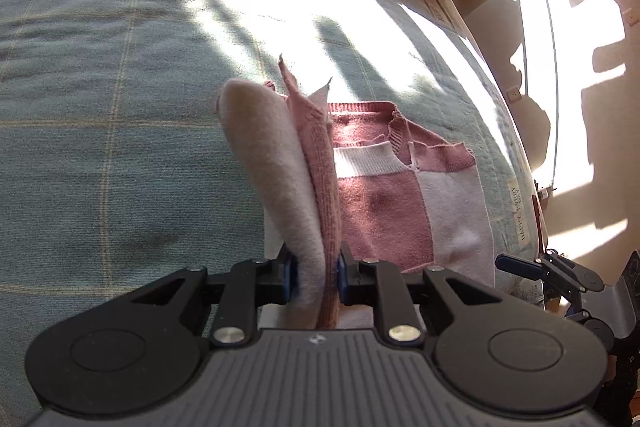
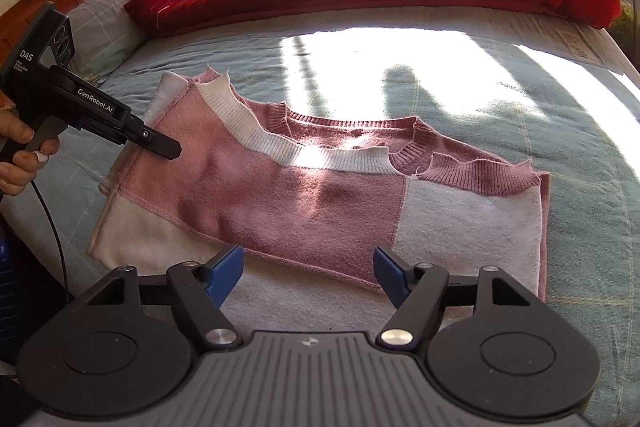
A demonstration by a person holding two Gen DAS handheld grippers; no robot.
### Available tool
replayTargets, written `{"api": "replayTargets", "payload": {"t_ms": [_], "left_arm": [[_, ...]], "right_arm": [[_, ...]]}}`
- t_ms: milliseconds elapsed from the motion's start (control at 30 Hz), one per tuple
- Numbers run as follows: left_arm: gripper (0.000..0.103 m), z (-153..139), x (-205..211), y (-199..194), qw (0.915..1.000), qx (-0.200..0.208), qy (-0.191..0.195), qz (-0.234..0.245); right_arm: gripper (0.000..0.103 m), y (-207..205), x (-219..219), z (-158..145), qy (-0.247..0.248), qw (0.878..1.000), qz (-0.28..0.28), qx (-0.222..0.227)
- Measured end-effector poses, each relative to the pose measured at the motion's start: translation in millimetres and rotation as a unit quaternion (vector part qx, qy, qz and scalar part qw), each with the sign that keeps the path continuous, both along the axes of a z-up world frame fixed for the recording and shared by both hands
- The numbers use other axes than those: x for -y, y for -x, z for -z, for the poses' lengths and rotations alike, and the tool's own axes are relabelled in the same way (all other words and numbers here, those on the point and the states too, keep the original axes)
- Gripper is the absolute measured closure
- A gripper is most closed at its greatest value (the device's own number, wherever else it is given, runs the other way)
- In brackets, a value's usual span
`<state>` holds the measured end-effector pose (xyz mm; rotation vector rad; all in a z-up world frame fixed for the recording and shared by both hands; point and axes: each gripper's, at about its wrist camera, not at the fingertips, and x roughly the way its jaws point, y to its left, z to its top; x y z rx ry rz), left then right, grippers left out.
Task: Fold clothes
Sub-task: 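Lift the gripped side edge upward with the left gripper, then fold the held side over onto the sweater with the left gripper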
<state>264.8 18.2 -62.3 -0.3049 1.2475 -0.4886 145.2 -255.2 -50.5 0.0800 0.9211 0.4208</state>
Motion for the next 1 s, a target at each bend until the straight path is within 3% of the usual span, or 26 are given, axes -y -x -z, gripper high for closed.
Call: {"api": "replayTargets", "payload": {"t_ms": [333, 700, 1000], "left_arm": [[0.085, -19, 34, 2, 1.0, 0.004, 0.002, 0.007], [0.085, -32, 72, -3, 0.9987, 0.002, 0.05, 0.001], [0.085, -31, 117, -8, 0.9984, -0.003, 0.057, 0.004]], "right_arm": [[0.027, 10, 22, -5, -0.017, 1.0, 0.018, 0.012], [0.027, 23, 53, -9, -0.027, 0.999, 0.036, 0.022], [0.027, 39, 92, -10, -0.039, 0.996, 0.071, 0.032]]}}
